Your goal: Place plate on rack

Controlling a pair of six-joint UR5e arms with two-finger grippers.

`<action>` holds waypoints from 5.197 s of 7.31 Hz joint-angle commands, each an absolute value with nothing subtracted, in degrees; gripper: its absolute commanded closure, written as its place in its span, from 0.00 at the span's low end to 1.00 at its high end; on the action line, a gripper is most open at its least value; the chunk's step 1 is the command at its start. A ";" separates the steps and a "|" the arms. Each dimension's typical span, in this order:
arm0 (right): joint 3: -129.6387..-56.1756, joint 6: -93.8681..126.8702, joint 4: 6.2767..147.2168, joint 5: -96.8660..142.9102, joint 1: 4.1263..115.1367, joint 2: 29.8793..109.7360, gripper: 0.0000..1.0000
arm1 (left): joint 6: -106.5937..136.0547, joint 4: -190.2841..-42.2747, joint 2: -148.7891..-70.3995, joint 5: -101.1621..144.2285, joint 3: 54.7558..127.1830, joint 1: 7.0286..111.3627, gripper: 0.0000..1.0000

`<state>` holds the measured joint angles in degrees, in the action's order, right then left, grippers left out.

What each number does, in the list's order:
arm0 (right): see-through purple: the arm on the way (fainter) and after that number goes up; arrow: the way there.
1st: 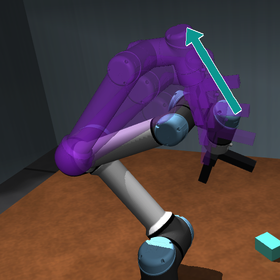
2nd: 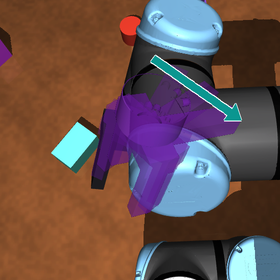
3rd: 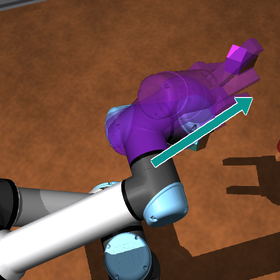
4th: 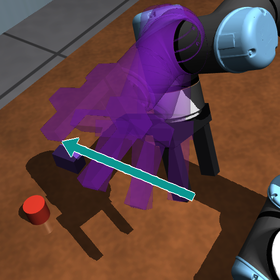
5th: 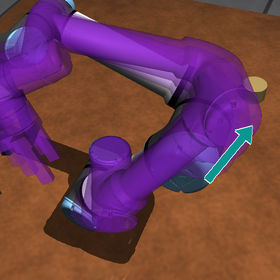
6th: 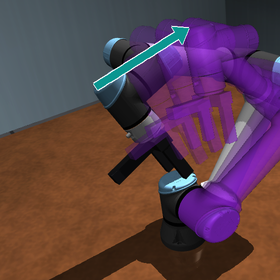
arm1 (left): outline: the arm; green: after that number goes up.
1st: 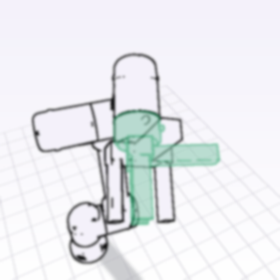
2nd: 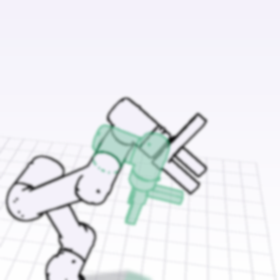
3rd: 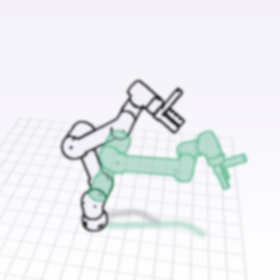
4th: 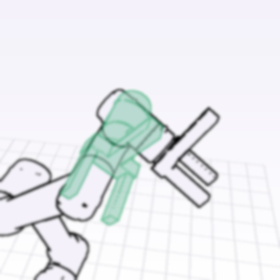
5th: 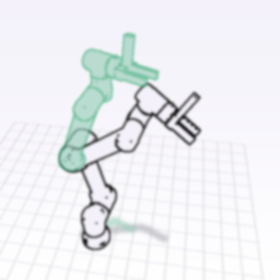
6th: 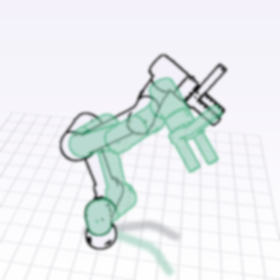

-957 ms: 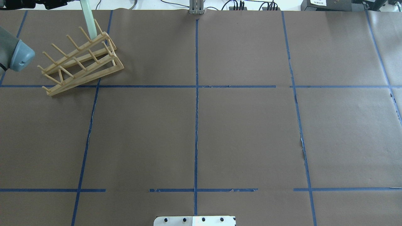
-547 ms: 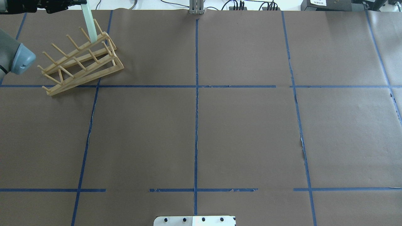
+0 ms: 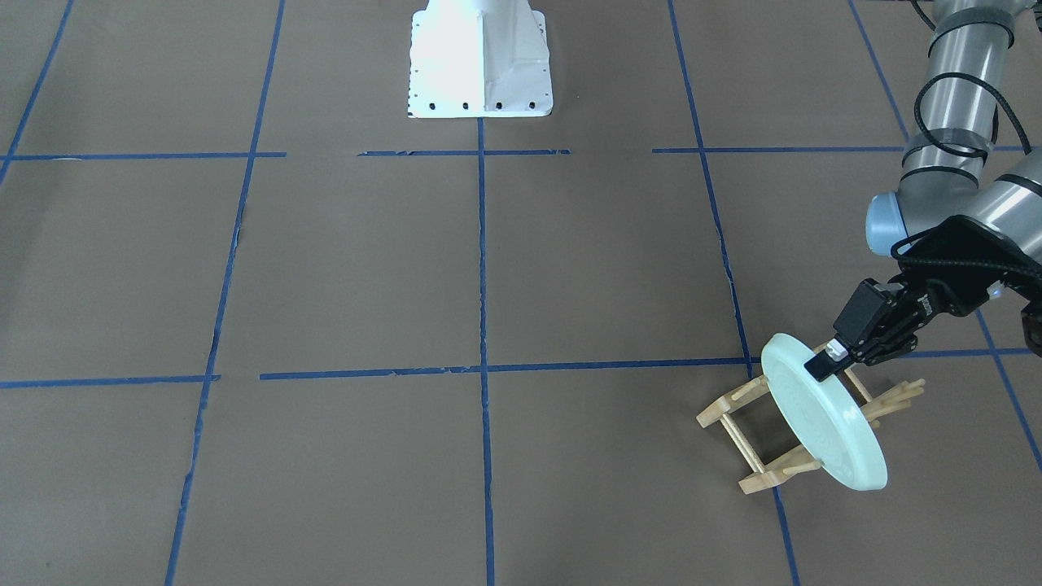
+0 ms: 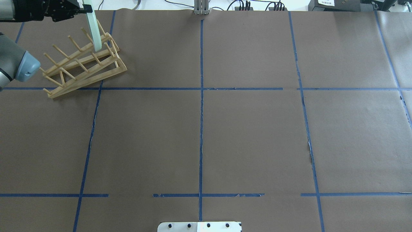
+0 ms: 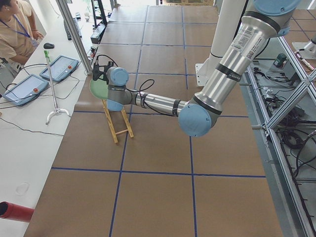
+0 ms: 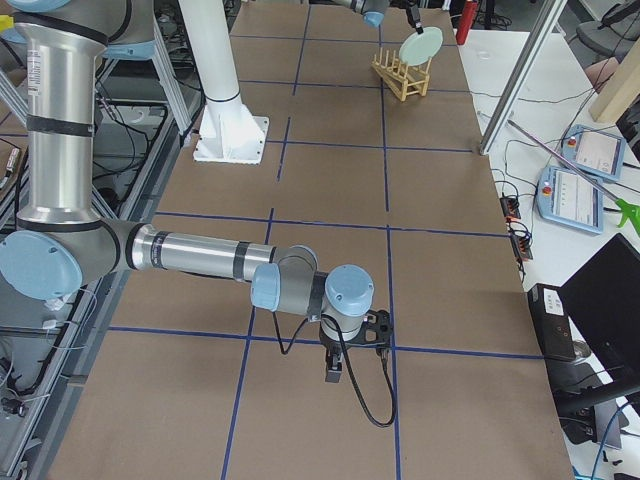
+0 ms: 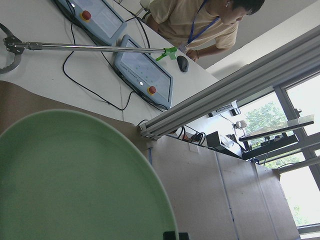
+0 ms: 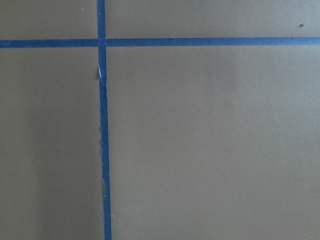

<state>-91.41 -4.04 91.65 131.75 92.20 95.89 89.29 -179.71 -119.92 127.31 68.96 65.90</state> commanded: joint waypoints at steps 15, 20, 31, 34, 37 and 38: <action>-91.41 -4.04 91.58 131.75 92.20 95.89 0.00 | 87.63 -179.56 -119.62 125.24 66.44 63.19 0.01; -91.41 -4.04 91.67 131.75 92.20 95.89 0.00 | 87.02 -170.38 -117.00 125.94 76.35 68.36 0.00; -91.41 -4.04 91.67 131.75 92.20 95.89 0.00 | -6.90 -94.07 -93.04 134.38 92.37 92.87 0.00; -91.41 -4.04 91.67 131.75 92.20 95.89 0.00 | -9.91 -94.49 -87.19 134.47 93.87 93.16 0.00; -91.41 -4.04 91.67 131.75 92.20 95.89 0.00 | -10.46 -94.48 -86.57 134.56 95.27 93.34 0.00; -91.41 -4.04 91.67 131.75 92.20 95.89 0.00 | -10.28 -94.48 -86.22 134.56 95.80 93.25 0.00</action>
